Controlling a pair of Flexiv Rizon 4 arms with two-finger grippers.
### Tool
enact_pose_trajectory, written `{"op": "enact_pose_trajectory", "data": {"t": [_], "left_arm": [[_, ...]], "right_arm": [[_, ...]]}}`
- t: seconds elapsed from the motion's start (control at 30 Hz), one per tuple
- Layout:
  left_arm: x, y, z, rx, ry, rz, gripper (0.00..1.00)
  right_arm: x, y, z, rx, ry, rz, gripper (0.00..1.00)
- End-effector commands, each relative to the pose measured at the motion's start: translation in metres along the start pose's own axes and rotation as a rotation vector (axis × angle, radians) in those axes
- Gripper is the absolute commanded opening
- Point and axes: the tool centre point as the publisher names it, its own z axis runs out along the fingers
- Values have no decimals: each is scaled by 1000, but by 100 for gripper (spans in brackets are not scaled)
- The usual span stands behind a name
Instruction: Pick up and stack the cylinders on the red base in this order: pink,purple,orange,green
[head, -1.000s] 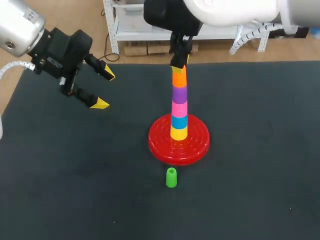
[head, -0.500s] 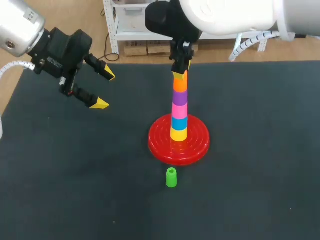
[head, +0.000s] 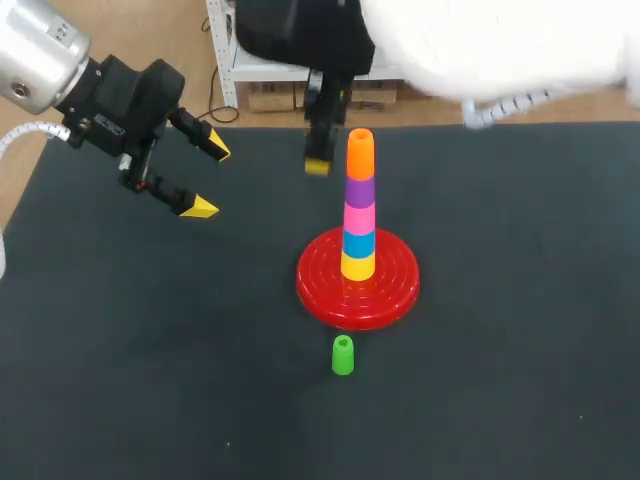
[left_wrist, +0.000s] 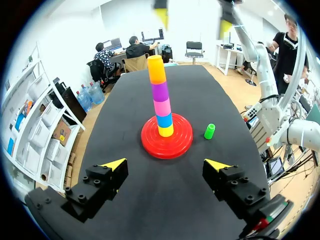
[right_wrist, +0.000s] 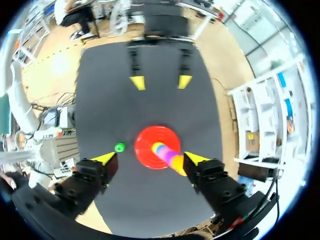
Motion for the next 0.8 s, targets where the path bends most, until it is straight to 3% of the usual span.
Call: {"op": "enact_pose_trajectory", "data": {"t": [0.03, 0.3, 0.8], "left_arm": [[0, 1, 0, 2, 0, 1, 100], [0, 1, 0, 2, 0, 1, 100], [0, 1, 0, 2, 0, 1, 100]], "right_arm": [[6, 42, 33, 31, -10, -15, 100], [25, 82, 98, -62, 26, -19, 100], [56, 101, 191, -157, 118, 21, 100]]}}
